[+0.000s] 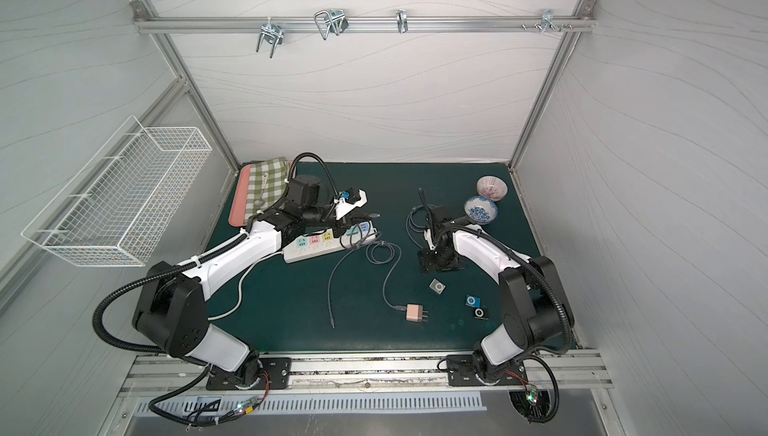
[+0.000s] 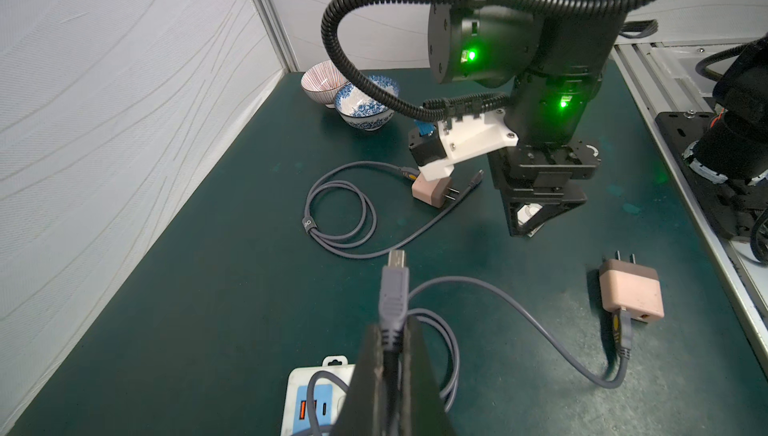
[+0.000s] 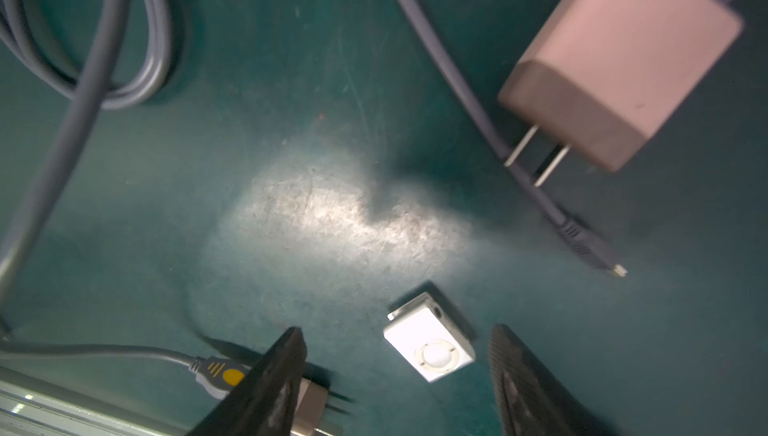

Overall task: Charge mp3
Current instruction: Pick up the MP3 player from the center of the board.

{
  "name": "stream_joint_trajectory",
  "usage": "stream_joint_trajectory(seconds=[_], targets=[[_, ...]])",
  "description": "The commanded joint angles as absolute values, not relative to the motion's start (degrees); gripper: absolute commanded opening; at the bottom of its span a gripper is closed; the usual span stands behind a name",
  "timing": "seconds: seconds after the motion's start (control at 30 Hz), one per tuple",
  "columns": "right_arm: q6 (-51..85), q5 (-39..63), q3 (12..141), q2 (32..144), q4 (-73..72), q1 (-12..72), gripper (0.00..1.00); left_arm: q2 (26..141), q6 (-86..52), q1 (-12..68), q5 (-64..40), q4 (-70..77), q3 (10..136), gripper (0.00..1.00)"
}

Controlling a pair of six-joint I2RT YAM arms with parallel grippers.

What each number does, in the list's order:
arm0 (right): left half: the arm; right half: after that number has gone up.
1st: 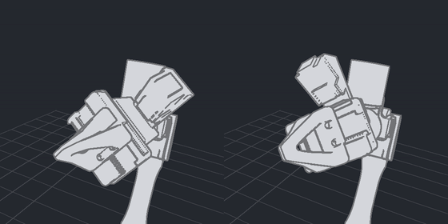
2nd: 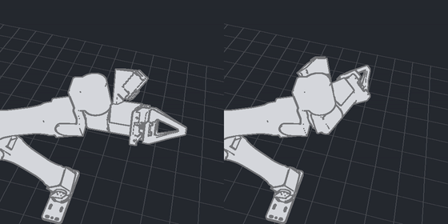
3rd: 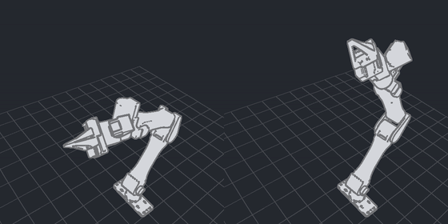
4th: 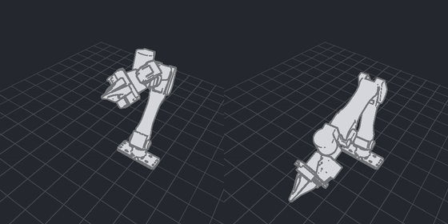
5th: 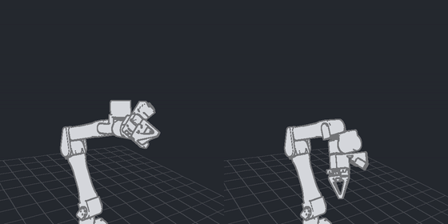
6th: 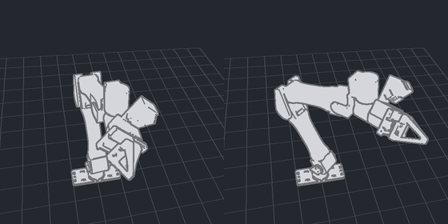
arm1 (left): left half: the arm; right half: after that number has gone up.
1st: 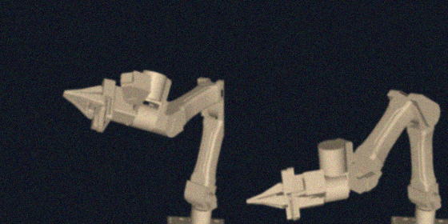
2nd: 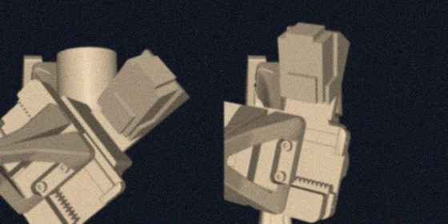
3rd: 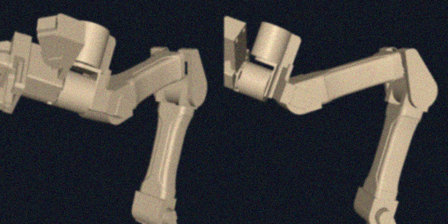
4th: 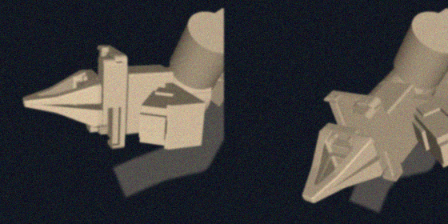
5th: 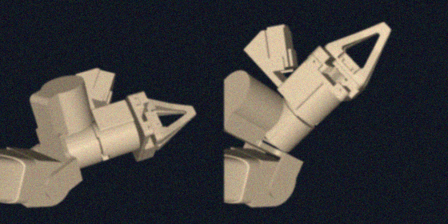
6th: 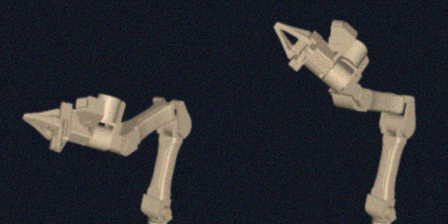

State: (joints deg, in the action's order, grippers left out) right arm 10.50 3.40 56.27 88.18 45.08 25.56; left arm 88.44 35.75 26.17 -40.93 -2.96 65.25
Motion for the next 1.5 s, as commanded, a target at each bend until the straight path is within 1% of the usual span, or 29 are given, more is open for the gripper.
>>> stream_joint_trajectory(seconds=[0.0, 0.23, 0.37, 0.77, 1.03, 1.1, 1.23, 1.33, 1.47], targets=[[13.6, 2.1, 55.1, 90.2, 47.2, 26.9, 0.73, 88.9, 36.0, 25.8, -42.0, 0.0, 67.7, 0.0], [14.8, -2.3, 53.9, 93.0, 44.7, 27.5, 0.73, 88.5, 35.8, 25.9, -42.2, 0.0, 67.1, 0.0], [16.4, -2.3, 52.6, 94.3, 44.5, 27.9, 0.72, 88.2, 35.9, 25.8, -42.1, -0.1, 66.7, 0.0], [24.5, -3.7, 47.4, 91.5, 47.3, 32.2, 0.64, 88.1, 35.1, 25.8, -42.5, 0.8, 66.2, 0.0], [29.4, -3.6, 46.1, 89.7, 49.5, 36.9, 0.62, 88.1, 34.7, 25.9, -42.7, 1.1, 66.0, 0.0], [30.6, -4.3, 45.6, 89.7, 49.7, 37.3, 0.59, 88.1, 34.5, 25.9, -42.8, 1.4, 65.9, 0.0], [32.5, -5.9, 44.9, 89.6, 49.3, 37.4, 0.57, 88.0, 34.2, 25.9, -42.9, 1.7, 65.8, 0.0], [33.3, -7.7, 45.3, 90.0, 49.5, 37.1, 0.53, 87.8, 34.2, 25.8, -42.9, 1.6, 65.7, 0.0], [34.1, -7.4, 45.1, 90.3, 48.9, 36.7, 0.49, 87.6, 34.3, 25.9, -42.9, 1.4, 65.7, 0.0]])
